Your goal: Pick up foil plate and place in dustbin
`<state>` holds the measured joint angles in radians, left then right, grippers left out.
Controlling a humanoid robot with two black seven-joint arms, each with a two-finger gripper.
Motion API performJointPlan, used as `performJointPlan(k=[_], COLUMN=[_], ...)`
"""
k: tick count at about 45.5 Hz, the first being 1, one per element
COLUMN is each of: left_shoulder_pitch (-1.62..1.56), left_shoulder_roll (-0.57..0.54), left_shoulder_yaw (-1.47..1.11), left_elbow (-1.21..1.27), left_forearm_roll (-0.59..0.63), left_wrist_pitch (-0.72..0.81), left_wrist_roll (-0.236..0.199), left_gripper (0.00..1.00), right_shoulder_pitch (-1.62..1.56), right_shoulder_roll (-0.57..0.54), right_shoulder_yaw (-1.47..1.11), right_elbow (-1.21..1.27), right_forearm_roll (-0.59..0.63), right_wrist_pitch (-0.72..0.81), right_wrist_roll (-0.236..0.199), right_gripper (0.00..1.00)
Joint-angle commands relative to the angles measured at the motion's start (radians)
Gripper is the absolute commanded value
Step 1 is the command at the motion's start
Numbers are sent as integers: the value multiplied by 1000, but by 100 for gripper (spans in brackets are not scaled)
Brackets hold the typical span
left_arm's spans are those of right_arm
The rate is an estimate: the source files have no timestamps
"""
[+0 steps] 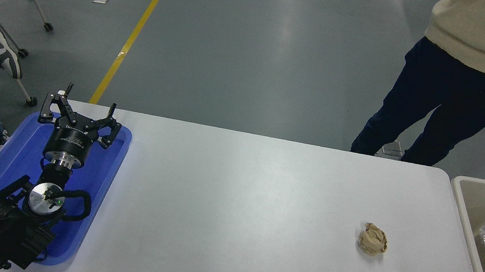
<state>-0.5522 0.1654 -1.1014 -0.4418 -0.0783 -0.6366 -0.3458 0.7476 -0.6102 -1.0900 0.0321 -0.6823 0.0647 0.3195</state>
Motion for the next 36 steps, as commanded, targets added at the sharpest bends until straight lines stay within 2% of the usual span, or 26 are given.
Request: performJointPlan(k=[1, 11, 15, 19, 31, 36], left_shoulder_pitch=[0, 0, -2, -2, -2, -2], left_shoulder_roll=[0, 0, 0, 0, 0, 0], left_shoulder_yaw=[0, 2, 2, 2, 2, 2], left_elbow=[0, 0, 0, 0, 0, 0], left_forearm_roll=[0, 0, 2, 2, 2, 2], left_wrist_pitch=[0, 0, 0, 0, 0, -2], left_wrist_roll=[1, 1, 1, 1, 2, 2], left_gripper=[100, 100, 100, 100, 100, 100], right_shoulder_pitch=[94, 423, 516, 599, 864, 950], right_shoulder_roll=[-6, -62, -62, -63, -62, -43], right_shoulder_yaw=[1, 5, 5, 5, -8, -16], right_elbow=[77, 472, 598, 719, 1063, 1154], right_forearm_roll=[10, 12, 10, 10, 16, 64], right_wrist_pitch=[18, 78, 95, 116, 236, 276], right_wrist_roll=[4, -16, -54, -71, -80, -80], right_gripper=[100, 100, 100, 100, 100, 100])
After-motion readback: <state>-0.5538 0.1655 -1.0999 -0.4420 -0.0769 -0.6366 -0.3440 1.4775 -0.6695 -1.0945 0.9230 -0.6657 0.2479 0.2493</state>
